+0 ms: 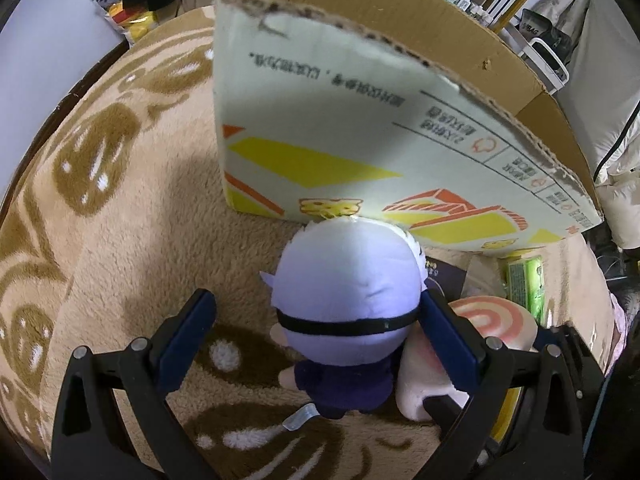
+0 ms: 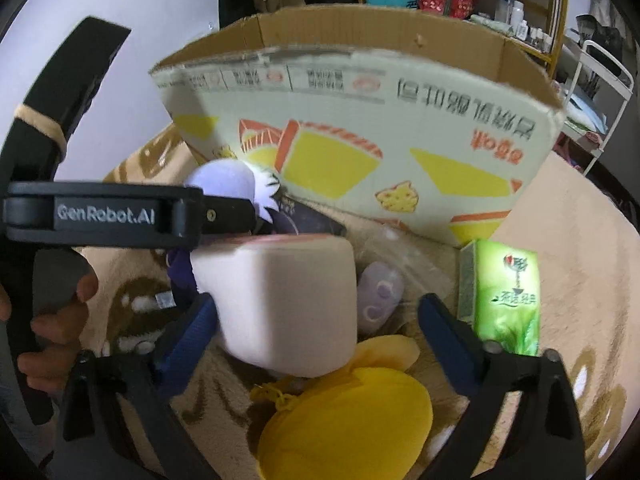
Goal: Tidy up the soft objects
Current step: 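Grasp the white-haired plush doll with left tool while right tool grasps the pink roll, then lift the doll with left tool while right tool carries the roll over the box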
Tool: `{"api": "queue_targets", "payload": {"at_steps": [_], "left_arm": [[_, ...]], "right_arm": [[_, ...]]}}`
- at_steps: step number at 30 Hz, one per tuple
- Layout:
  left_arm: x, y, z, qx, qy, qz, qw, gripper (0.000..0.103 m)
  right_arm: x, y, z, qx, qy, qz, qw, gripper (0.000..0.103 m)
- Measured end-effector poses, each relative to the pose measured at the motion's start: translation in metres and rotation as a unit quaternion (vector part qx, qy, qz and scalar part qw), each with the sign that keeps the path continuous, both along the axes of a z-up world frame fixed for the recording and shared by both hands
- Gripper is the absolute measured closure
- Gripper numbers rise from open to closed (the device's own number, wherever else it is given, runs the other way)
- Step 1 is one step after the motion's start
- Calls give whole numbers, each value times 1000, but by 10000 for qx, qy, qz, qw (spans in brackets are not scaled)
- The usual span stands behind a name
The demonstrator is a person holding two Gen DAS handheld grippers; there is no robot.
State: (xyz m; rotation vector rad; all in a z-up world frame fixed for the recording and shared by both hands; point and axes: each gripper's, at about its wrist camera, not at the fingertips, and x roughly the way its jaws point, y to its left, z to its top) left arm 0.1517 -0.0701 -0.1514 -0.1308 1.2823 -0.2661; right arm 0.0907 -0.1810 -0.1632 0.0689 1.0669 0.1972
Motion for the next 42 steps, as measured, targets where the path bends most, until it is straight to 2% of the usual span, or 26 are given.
{"api": "queue_targets", "payload": {"at_steps": [3, 5, 6, 7, 8, 10, 17, 22, 30, 35, 42], "left_arm": [[-1, -3, 0, 49, -56, 26, 10000, 6], [-2, -6, 0, 8, -89, 21, 10000, 12], [-3, -5, -1, -19, -84, 16, 10000, 14], [-4, -6, -1, -55, -105, 20, 9999, 19], [-7, -6, -2, -85, -118, 11, 9999, 22], [-8, -6, 0, -241, -128, -29, 9996, 38], [-16, -2, 6, -330, -167, 42, 9993, 42], [-27, 3, 14, -101, -335, 176, 9992, 43], [-49, 16, 43, 275, -1026, 393, 9936, 43], [-61, 21, 66, 476, -1481, 402, 9870, 42], [-81, 22, 97, 383, -2118, 429, 9756, 42]], "right_arm": [[1, 4, -3, -84, 71, 89, 9999, 17], [0, 7, -1, -116, 32, 138, 9998, 22], [0, 8, 0, -98, 24, 158, 9998, 31], [0, 9, 1, -13, 37, 208, 9998, 40], [1, 10, 1, 64, 84, 232, 9997, 40], [-2, 14, 3, 47, 48, 237, 9997, 42], [-1, 8, 11, 258, 49, 48, 9996, 44], [-5, 0, 20, 113, -8, -106, 9999, 44], [-15, -13, 35, 122, -93, -389, 9991, 45], [-24, -22, 51, 340, -397, -558, 9971, 44], [-40, -33, 89, 503, -1147, -772, 9891, 45]]}}
